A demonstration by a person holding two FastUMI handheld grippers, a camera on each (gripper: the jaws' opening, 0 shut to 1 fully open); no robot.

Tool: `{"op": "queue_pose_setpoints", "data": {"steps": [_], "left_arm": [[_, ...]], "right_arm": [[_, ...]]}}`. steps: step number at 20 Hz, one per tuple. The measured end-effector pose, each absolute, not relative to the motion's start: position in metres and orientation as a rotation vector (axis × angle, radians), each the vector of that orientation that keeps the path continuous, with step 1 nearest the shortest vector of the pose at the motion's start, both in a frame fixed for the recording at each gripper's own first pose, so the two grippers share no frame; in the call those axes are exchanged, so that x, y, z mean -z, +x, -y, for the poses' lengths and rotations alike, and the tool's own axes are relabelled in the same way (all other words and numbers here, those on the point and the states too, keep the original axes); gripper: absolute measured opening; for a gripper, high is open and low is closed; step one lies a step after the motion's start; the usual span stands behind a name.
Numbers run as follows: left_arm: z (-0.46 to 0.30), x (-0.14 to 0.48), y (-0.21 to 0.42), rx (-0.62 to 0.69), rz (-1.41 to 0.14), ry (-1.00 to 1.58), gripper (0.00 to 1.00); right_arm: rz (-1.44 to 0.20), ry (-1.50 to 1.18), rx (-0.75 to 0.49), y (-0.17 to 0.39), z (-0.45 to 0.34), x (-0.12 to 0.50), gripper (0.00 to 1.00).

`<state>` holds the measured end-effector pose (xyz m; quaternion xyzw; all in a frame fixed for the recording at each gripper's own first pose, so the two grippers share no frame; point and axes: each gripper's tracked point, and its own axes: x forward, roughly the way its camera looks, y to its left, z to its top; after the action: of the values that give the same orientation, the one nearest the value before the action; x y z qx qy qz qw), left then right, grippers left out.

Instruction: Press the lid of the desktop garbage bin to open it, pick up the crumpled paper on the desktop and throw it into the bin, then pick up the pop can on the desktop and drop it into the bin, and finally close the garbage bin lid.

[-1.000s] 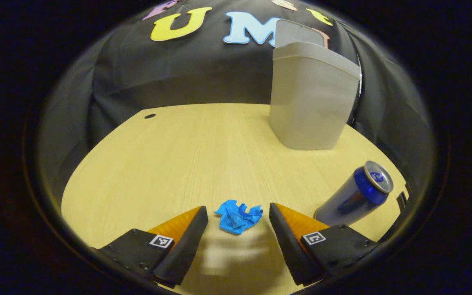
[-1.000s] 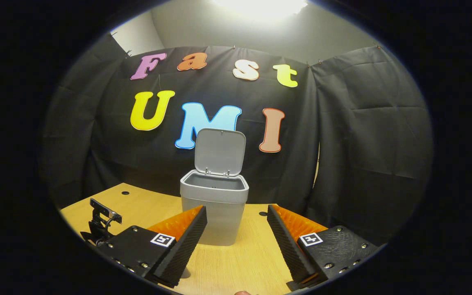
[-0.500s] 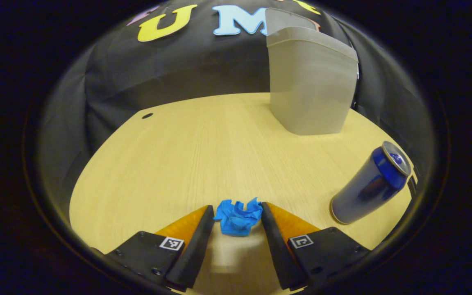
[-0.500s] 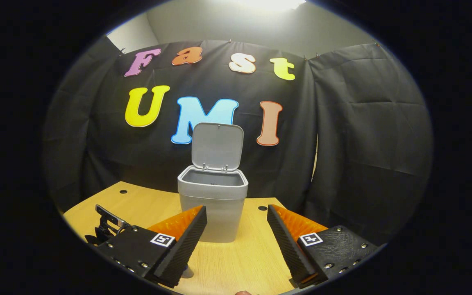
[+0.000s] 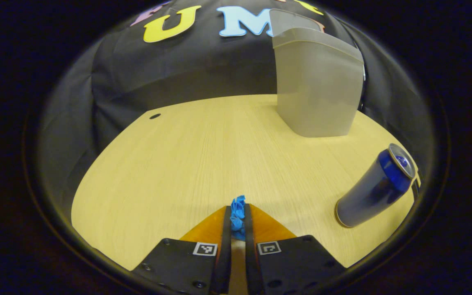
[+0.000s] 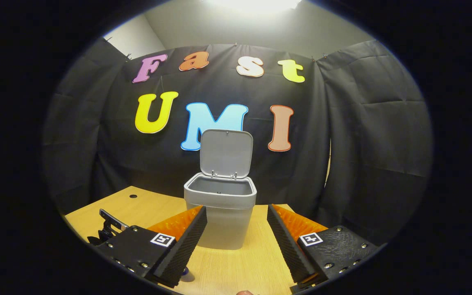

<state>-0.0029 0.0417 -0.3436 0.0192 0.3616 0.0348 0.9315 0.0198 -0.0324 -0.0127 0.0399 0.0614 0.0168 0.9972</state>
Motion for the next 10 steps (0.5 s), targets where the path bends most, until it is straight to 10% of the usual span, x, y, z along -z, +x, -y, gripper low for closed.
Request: {"op": "queue_pose_setpoints", "data": {"steps": [10], "left_arm": [[-0.036,0.258,0.021,-0.166,-0.616,-0.080,0.15]], "right_arm": [[-0.088,0.096,-0.012,0.017,0.084,0.018,0.95]]}}
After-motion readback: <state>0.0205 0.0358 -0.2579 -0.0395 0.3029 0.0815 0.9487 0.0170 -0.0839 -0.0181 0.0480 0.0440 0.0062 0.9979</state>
